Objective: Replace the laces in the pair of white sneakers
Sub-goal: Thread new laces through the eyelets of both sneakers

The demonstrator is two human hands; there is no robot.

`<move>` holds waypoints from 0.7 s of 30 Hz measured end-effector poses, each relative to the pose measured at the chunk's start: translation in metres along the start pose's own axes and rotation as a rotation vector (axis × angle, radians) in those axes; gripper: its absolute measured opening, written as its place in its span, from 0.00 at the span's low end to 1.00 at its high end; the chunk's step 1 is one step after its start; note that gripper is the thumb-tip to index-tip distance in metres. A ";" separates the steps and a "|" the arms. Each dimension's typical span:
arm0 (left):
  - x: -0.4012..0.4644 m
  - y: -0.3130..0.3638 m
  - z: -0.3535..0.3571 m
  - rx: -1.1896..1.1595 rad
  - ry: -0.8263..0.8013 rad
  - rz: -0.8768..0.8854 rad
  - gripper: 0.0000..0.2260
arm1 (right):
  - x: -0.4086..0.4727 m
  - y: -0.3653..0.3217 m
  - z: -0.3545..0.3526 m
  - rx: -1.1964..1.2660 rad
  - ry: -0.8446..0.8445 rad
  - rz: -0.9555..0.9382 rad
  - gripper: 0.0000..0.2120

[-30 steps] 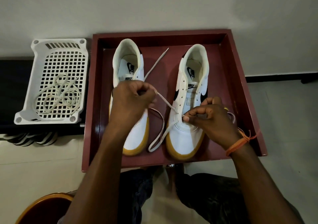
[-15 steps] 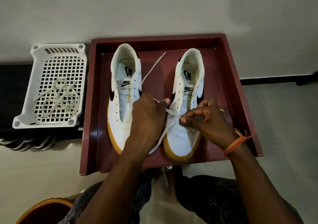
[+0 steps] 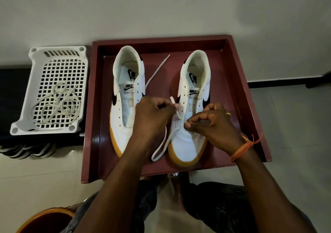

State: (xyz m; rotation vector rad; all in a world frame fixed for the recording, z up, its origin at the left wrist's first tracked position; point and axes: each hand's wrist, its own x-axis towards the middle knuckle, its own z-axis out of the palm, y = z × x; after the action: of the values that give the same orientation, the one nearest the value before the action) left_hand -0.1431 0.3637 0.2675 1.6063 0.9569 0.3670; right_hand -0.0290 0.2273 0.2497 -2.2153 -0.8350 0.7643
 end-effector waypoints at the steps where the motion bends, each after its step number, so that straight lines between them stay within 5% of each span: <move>1: 0.004 0.003 -0.003 -0.085 0.091 0.060 0.06 | 0.000 0.000 0.000 -0.002 -0.003 0.001 0.06; 3: 0.011 0.008 -0.009 -0.264 0.215 0.140 0.05 | 0.000 0.000 0.000 -0.002 -0.004 0.006 0.05; 5: 0.012 0.008 -0.010 -0.311 0.175 0.113 0.05 | -0.001 -0.001 0.000 0.001 -0.002 0.007 0.06; 11: 0.004 -0.002 -0.009 0.160 -0.076 -0.161 0.23 | -0.002 -0.001 -0.003 0.024 -0.034 -0.006 0.03; 17: 0.001 -0.010 0.000 0.100 -0.164 -0.233 0.12 | -0.001 -0.001 -0.001 0.004 -0.005 -0.012 0.04; 21: 0.005 -0.008 0.001 0.096 0.017 -0.017 0.09 | -0.002 -0.002 -0.001 0.018 0.010 -0.018 0.06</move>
State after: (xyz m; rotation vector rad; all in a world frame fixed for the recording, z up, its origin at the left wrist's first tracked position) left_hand -0.1422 0.3672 0.2585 1.6834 1.0139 0.3280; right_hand -0.0301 0.2268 0.2521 -2.1906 -0.8391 0.7491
